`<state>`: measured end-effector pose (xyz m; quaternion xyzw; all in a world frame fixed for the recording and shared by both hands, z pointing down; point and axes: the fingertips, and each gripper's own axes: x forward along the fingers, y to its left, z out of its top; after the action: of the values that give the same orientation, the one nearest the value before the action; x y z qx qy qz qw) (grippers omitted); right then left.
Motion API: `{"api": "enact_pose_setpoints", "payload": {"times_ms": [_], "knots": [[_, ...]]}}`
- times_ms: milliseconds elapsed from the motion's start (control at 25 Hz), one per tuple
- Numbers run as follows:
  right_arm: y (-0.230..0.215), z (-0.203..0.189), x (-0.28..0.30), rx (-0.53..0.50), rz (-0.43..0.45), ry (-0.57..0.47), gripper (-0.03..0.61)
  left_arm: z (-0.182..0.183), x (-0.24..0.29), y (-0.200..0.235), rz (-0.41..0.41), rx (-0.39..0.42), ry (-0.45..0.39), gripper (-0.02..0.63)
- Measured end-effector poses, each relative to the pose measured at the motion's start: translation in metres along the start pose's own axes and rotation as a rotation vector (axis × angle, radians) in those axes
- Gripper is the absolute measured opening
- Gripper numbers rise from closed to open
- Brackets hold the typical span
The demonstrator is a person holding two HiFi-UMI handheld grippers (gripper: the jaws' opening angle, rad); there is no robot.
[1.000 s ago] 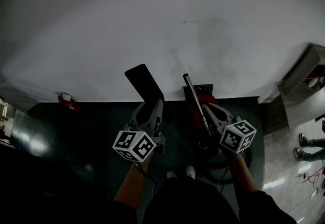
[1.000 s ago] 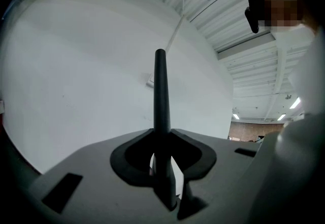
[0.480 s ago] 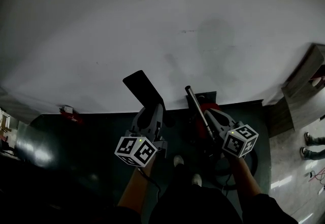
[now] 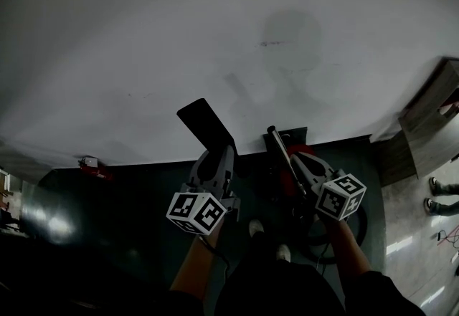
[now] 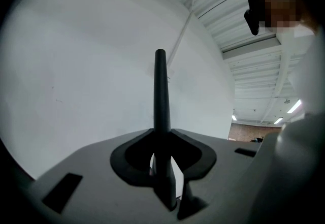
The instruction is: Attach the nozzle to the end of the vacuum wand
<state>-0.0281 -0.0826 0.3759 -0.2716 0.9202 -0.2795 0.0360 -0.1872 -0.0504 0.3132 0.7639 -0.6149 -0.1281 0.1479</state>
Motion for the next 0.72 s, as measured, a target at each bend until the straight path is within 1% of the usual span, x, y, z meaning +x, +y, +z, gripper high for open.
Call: {"api": "enact_pose_setpoints", "payload": {"times_ms": [160,440,560,720], "knots": [[-0.01,0.001,0.018,-0.005,-0.039,0.001,0.017,0.0,0.02,0.016,-0.036,-0.001,0.015,0.084],[-0.012,0.002,0.04,-0.007,-0.101,0.002,0.017,0.006,0.044,0.039,-0.09,-0.028,0.035,0.084],[-0.012,0.002,0.046,0.005,-0.115,-0.002,0.017,0.005,0.048,0.046,-0.099,-0.034,0.046,0.084],[-0.018,0.0,0.05,-0.003,-0.128,0.01,0.017,0.001,0.054,0.051,-0.103,-0.046,0.056,0.084]]}}
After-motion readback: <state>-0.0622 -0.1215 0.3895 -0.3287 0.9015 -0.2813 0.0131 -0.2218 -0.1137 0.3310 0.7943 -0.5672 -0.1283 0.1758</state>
